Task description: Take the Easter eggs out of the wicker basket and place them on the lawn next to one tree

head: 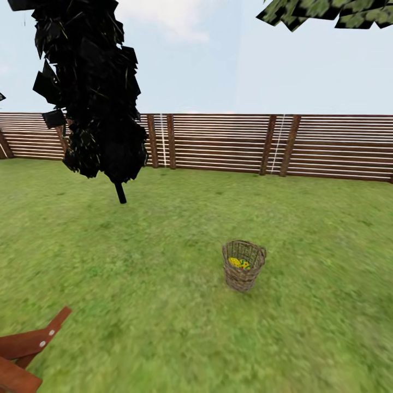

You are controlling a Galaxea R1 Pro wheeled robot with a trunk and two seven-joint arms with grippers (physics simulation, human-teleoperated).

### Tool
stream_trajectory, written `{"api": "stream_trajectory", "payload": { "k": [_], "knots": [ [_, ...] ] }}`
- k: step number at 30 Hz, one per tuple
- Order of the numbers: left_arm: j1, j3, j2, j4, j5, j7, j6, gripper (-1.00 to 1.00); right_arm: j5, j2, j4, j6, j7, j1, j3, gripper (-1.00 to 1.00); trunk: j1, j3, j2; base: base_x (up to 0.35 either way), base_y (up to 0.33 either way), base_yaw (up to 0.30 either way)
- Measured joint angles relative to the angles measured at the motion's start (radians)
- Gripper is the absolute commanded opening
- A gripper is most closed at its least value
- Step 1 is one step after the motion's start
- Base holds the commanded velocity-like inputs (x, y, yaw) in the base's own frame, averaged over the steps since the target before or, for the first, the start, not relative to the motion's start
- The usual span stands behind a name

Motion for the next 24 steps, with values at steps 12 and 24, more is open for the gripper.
{"api": "stream_trajectory", "payload": {
  "k": [12,24],
  "knots": [
    [0.0,0.0,0.0,0.0,-0.002,0.0,0.0,1.0,0.0,0.0,0.0,0.0,0.0,0.0,0.0,1.0,0.0,0.0,0.0,0.33,0.0,0.0],
    [0.0,0.0,0.001,0.0,-0.001,0.0,0.0,1.0,0.0,0.0,0.0,0.001,0.0,0.0,0.0,1.0,0.0,0.0,0.0,0.333,0.0,-0.018]
  ]
}}
